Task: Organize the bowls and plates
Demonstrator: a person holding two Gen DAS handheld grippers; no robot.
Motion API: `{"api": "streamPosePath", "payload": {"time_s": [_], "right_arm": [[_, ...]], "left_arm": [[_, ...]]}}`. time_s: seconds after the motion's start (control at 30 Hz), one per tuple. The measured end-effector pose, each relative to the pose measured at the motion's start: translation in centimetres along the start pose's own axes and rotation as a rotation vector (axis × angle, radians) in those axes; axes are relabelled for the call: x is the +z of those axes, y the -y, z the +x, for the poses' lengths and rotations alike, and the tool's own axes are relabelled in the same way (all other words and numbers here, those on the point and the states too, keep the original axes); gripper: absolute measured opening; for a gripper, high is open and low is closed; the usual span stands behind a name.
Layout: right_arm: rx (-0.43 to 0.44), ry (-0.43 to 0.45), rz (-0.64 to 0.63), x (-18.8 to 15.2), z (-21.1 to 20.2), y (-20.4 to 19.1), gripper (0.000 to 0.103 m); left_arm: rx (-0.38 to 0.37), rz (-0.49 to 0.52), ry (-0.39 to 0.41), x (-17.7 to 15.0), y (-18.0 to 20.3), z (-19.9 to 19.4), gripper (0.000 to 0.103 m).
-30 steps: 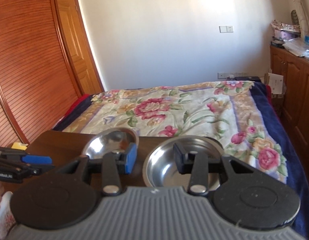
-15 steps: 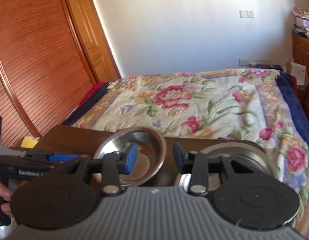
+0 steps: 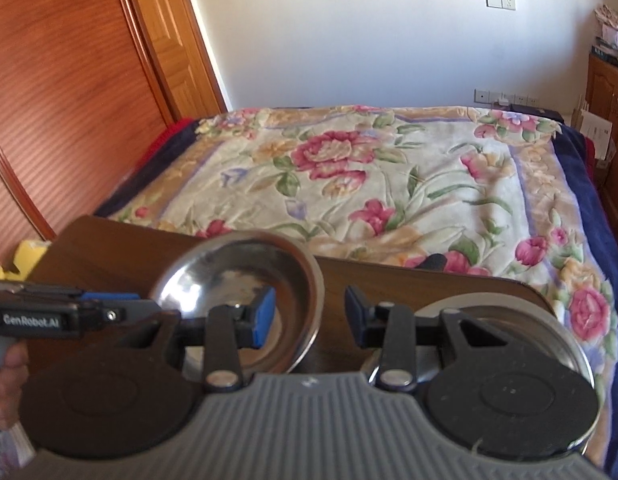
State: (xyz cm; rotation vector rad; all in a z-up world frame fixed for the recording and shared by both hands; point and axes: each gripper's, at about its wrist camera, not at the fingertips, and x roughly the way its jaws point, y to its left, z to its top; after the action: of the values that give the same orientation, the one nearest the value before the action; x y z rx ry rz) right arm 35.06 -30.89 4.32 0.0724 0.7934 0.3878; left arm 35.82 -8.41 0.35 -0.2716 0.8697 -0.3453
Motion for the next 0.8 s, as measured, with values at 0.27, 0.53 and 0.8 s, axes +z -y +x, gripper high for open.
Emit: {"api": "streamPosePath", "payload": {"time_s": [0.27,0.53,0.8], "right_arm": [[-0.022,-0.041,-0.035,0.4,1.0,-0.7,0.041],[-0.014,-0.079,-0.043,0.2,1.6,-1.5,0.037],[0.017,-0.089,-0.022,-0.3,1.5,-1.6,0.026]], "left_arm": [[-0.011,-0.027,-0.014,0.0,-0.1,0.5,0.032],[-0.018,-0.036,-0.02,0.0,-0.1,0.6,0.025],[-0.018,-0.054,-0.027,0.1,-0.5,0.8,0.017]]}}
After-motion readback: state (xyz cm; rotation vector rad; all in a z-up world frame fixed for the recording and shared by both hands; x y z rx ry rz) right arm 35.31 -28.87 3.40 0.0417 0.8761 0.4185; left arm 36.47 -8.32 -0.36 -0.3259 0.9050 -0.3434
